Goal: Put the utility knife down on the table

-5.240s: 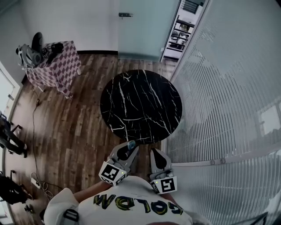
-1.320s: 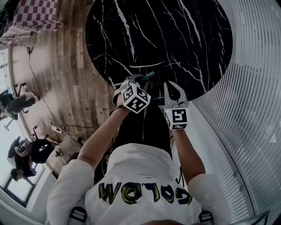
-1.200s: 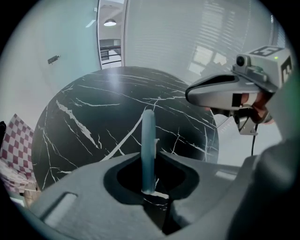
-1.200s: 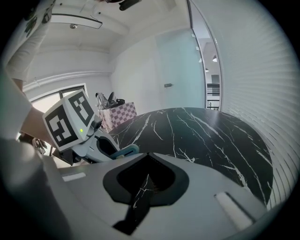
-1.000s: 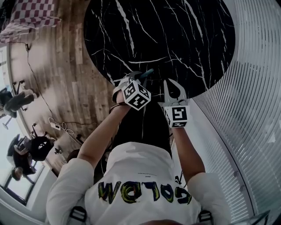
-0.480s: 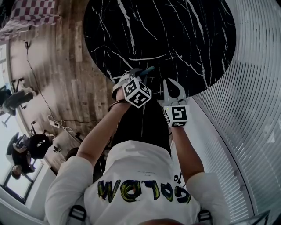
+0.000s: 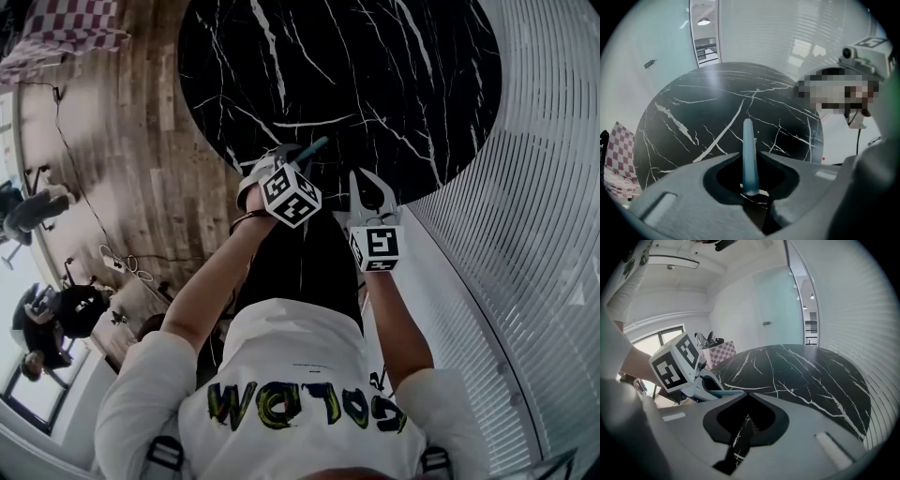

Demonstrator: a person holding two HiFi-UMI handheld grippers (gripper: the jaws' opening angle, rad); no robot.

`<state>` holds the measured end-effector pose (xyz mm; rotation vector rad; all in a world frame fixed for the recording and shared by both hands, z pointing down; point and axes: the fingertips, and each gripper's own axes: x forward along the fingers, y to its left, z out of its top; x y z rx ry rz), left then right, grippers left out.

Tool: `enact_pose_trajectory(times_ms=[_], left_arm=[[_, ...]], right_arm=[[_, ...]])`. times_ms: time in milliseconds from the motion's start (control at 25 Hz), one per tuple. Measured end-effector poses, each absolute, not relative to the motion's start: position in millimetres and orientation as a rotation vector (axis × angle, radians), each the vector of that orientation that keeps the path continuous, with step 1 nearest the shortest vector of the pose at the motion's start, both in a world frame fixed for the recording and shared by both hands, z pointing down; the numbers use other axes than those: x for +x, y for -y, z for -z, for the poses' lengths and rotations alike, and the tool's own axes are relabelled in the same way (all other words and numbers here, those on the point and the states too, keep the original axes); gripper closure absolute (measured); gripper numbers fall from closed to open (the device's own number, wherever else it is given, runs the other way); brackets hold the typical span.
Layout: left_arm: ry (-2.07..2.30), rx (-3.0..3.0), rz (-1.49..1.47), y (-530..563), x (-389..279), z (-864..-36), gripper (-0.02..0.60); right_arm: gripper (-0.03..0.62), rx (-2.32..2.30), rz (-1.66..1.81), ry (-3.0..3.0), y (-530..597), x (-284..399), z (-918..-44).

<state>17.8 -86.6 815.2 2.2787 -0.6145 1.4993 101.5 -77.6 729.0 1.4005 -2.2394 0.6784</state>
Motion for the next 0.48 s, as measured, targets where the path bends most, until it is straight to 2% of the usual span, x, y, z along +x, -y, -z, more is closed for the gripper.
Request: enact_pose_trajectory(times_ms=[480], left_arm=[[0.609,2.271,-1.501,87.2,17.9,-814.6,0.503]], right_arm=[[0.592,1.393,-0.684,2.238,73.7,102.6,-729.7]])
